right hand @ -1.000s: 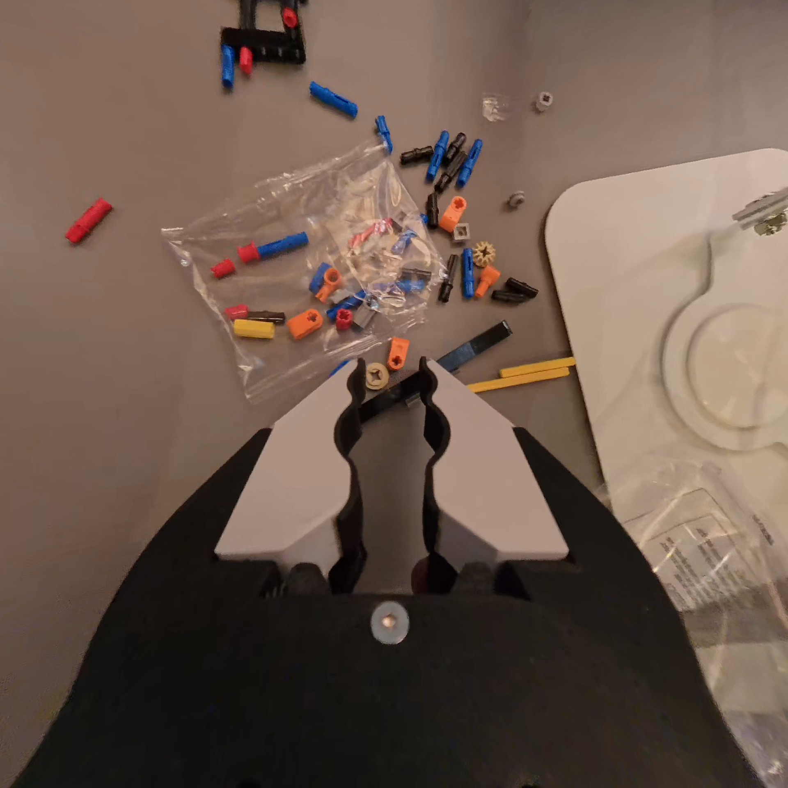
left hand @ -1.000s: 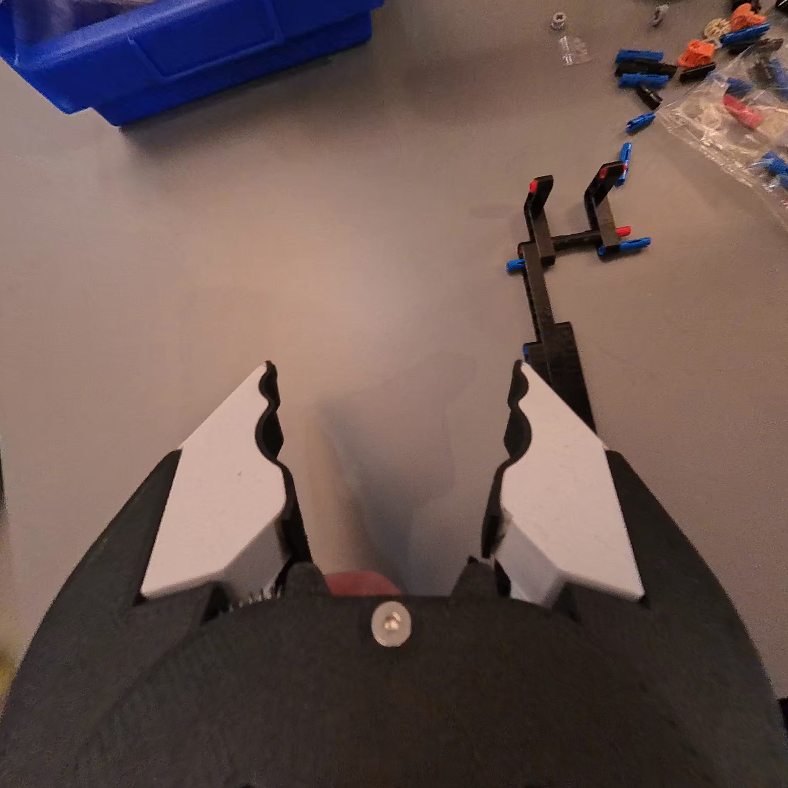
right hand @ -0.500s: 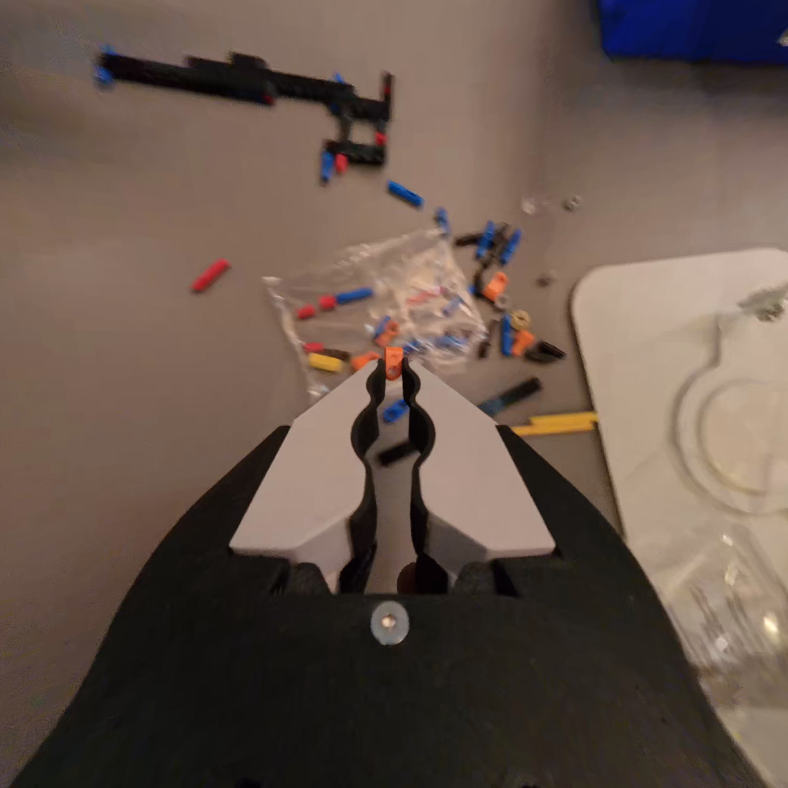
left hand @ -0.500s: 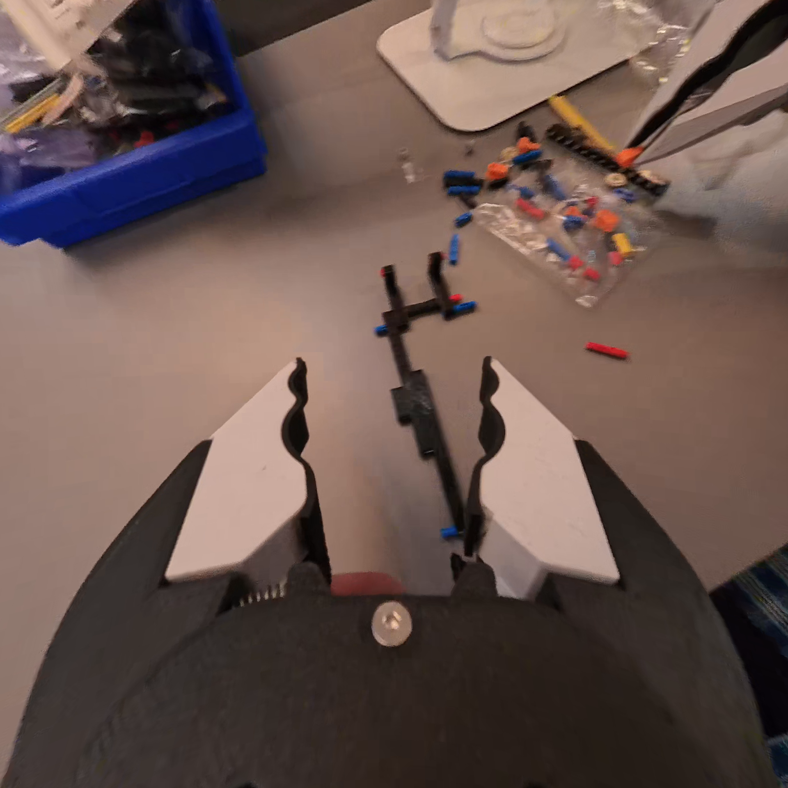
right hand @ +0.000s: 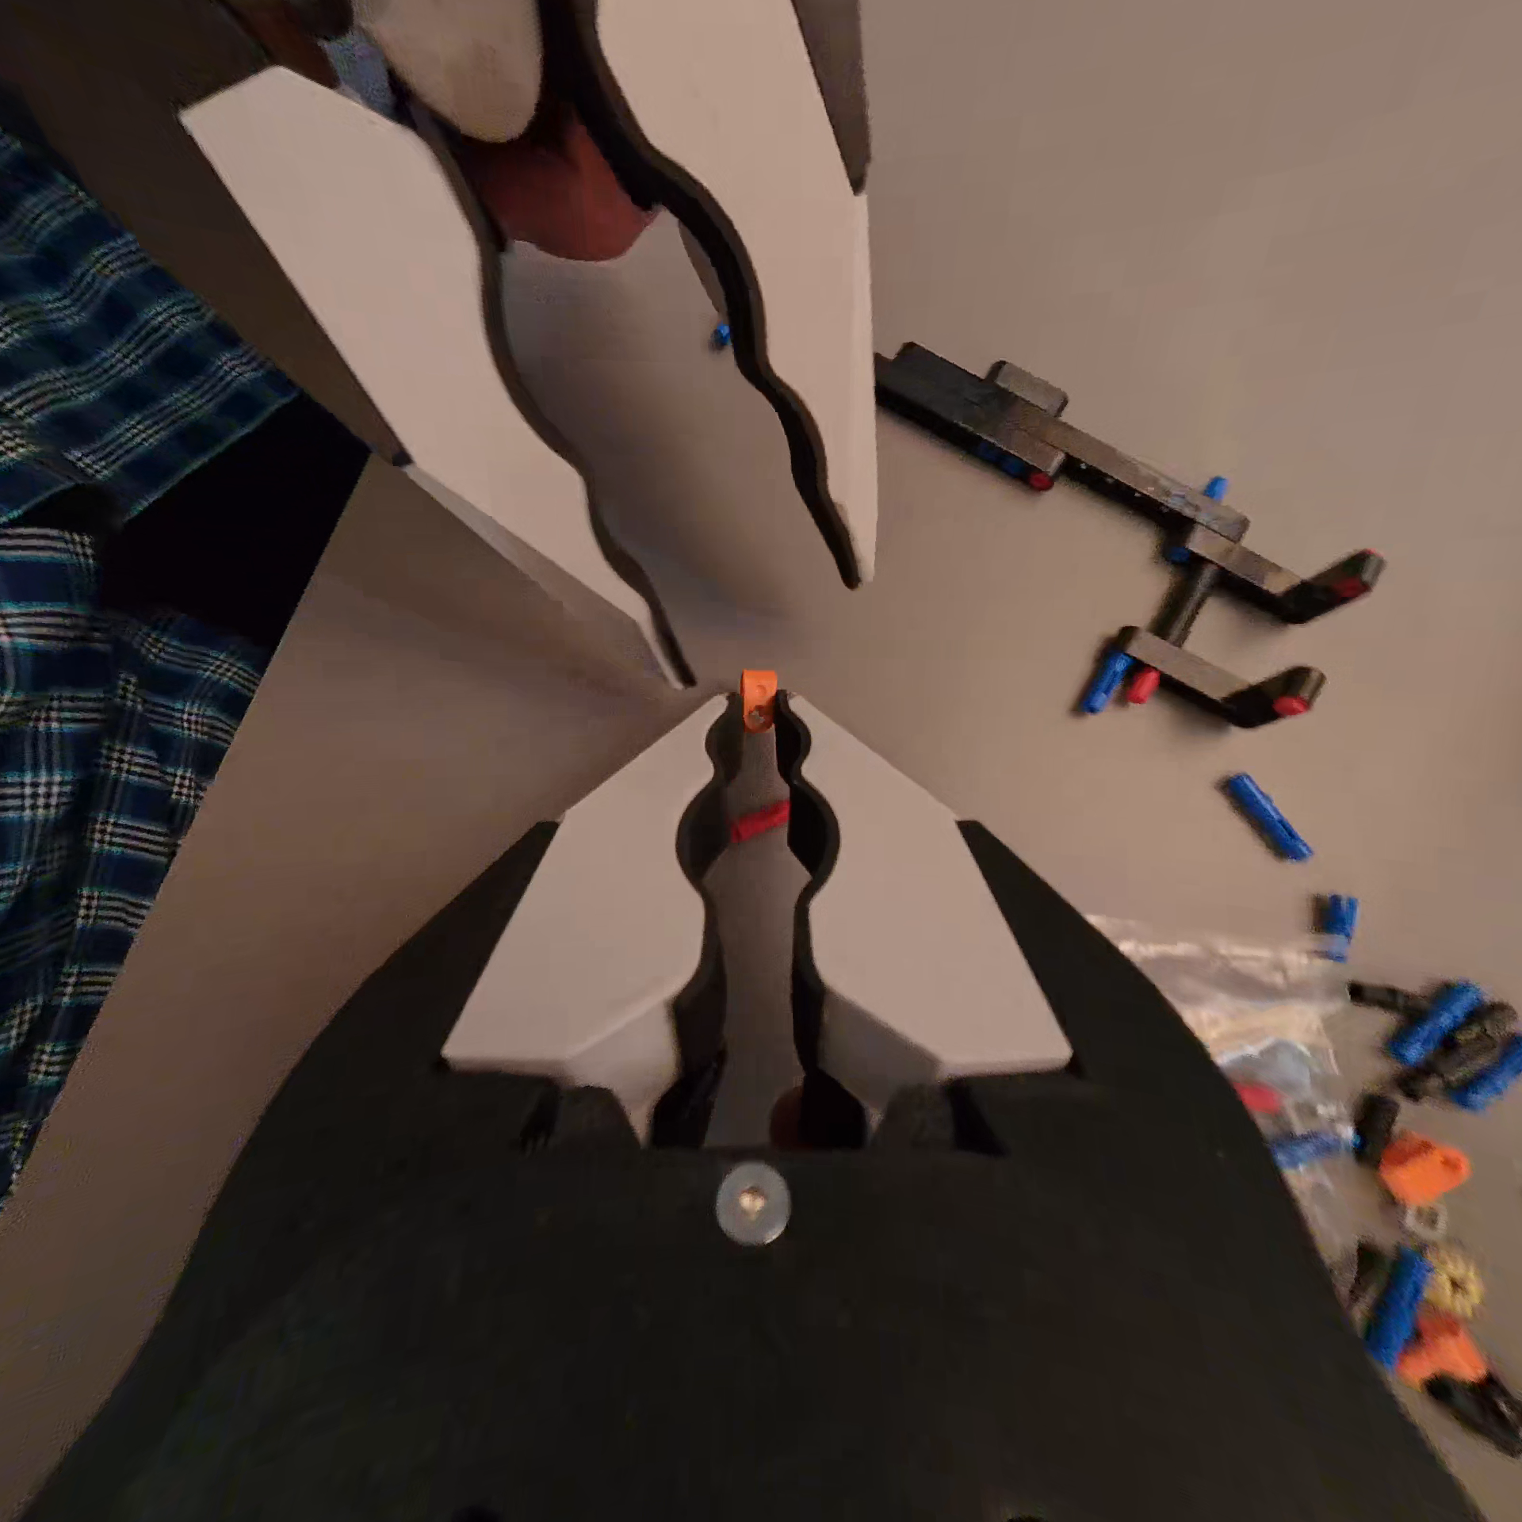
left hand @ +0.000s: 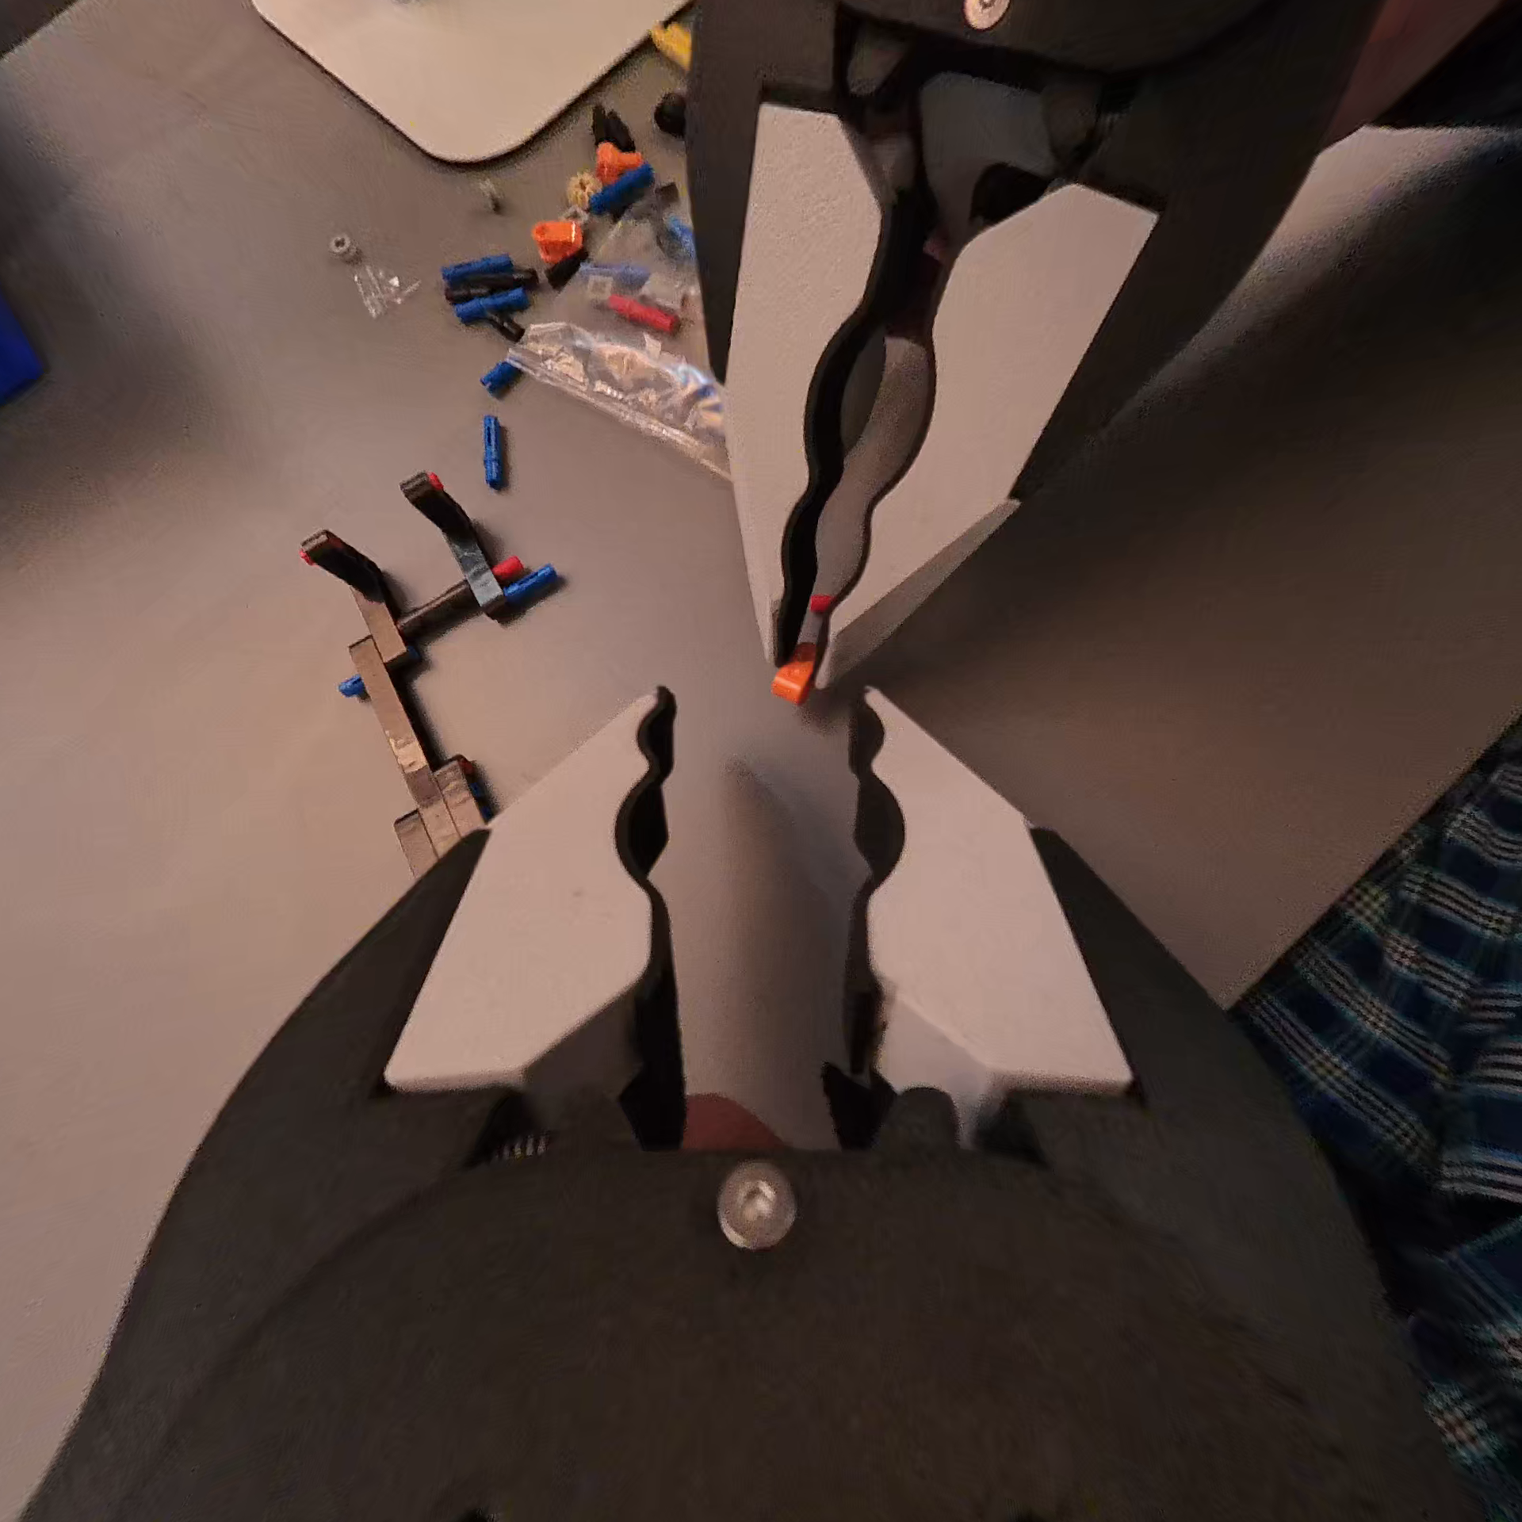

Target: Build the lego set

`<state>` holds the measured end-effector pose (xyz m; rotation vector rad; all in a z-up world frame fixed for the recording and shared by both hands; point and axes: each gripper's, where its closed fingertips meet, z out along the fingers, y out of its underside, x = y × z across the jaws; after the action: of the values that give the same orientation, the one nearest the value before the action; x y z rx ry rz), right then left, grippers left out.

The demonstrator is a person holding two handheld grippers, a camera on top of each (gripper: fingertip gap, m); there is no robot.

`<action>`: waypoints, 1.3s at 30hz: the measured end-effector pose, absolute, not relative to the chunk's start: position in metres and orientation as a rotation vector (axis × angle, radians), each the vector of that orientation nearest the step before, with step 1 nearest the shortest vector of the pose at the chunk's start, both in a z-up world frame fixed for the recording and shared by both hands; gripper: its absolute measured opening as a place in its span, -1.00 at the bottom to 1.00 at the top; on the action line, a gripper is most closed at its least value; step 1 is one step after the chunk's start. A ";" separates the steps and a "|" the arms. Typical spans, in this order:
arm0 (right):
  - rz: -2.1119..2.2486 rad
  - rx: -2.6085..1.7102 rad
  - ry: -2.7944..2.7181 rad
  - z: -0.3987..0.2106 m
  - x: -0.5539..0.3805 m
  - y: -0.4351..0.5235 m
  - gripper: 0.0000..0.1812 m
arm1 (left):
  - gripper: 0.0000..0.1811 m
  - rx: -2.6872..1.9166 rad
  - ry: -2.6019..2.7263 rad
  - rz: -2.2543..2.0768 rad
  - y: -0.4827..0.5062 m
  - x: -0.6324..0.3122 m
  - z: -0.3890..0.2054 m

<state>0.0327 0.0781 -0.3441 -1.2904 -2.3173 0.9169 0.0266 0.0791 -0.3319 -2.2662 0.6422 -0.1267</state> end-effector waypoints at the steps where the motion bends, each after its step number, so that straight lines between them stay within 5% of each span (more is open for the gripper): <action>1: 0.918 -1.273 -2.339 -0.346 0.031 0.076 -0.95 | -0.58 -2.275 0.641 -0.123 0.079 0.025 -0.336; 7: 0.881 -1.256 -2.374 -0.351 0.032 0.077 -0.71 | -0.63 -2.290 0.654 -0.136 0.077 0.025 -0.348; 29: 0.878 -1.543 -2.171 -0.349 0.048 0.093 -0.98 | -0.62 -2.272 0.524 -0.169 0.067 0.032 -0.345; 39: 1.128 -1.217 -1.990 -0.295 0.030 0.096 -0.99 | -0.71 -2.088 0.252 -0.511 0.091 0.031 -0.297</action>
<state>0.0301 0.0958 -0.2949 -1.2174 -1.9901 1.1282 0.0309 0.0910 -0.2969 -2.0883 0.2519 -0.5110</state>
